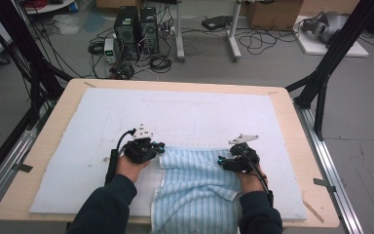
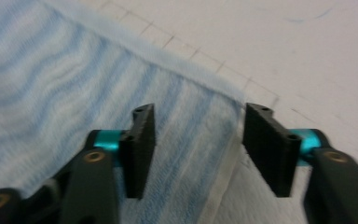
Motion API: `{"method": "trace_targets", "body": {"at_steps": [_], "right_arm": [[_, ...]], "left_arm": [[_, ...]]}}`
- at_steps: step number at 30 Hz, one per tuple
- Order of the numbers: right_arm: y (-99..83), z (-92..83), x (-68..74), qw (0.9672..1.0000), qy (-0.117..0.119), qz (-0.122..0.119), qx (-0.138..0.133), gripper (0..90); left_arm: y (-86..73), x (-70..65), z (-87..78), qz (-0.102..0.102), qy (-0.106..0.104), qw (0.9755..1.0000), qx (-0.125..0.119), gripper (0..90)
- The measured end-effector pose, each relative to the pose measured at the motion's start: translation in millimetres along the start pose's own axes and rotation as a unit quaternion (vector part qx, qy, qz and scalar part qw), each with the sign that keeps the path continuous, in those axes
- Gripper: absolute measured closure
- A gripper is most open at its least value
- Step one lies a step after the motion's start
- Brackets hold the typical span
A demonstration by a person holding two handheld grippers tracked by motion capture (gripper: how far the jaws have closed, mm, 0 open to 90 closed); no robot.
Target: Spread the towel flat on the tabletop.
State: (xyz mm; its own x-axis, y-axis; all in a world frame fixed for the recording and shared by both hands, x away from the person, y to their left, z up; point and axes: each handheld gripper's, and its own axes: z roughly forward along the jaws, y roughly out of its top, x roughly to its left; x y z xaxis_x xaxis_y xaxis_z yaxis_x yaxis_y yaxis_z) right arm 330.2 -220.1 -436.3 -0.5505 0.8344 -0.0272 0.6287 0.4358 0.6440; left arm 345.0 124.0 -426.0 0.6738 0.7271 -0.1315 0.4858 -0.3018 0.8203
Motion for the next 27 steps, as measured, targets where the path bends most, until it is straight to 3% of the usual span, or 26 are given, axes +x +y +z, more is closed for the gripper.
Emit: {"method": "trace_targets", "body": {"at_steps": [3,4,6,8,10,12,17,21,27], "right_arm": [[5.8,2.6,0.9,0.9997,0.023,-0.001,-0.001,79.7],[10.1,3.9,2.8,0.9993,0.031,-0.018,0.004,84.0],[18.0,7.6,5.8,0.9986,0.033,-0.041,0.007,85.4],[26.7,9.9,5.7,0.9982,0.032,-0.05,-0.008,85.5],[38.4,13.6,0.1,0.9981,0.039,-0.034,-0.035,85.6],[48.6,17.7,-3.8,0.9978,0.042,-0.029,-0.043,85.7],[78.1,35.8,-11.7,0.9975,0.025,-0.04,-0.052,85.7],[92.6,49.6,-24.3,0.9979,0.016,-0.019,-0.06,85.7],[108.7,53.6,-36.5,0.9955,-0.017,0.009,-0.093,85.7]], "left_arm": [[3.1,12.6,-1.4,-0.003,0.009,0.9999,0.011,87.2],[5.2,15.3,-1.5,-0.004,0.009,0.9999,0.012,87.2],[14.0,22.6,-1.1,-0.005,0.024,0.9997,0.006,87.2],[21.3,31.5,-0.5,-0.012,0.039,0.9992,0.002,87.2],[28.5,45.5,0.7,-0.027,0.048,0.9985,0.0,87.2],[33.4,53.6,3.1,-0.034,0.057,0.9978,-0.007,87.2],[49.0,74.6,9.9,-0.061,0.071,0.9954,-0.021,87.2],[65.3,85.7,19.4,-0.059,0.074,0.9954,-0.015,87.1],[92.1,95.6,28.2,-0.066,0.087,0.9933,-0.038,87.2]]}}
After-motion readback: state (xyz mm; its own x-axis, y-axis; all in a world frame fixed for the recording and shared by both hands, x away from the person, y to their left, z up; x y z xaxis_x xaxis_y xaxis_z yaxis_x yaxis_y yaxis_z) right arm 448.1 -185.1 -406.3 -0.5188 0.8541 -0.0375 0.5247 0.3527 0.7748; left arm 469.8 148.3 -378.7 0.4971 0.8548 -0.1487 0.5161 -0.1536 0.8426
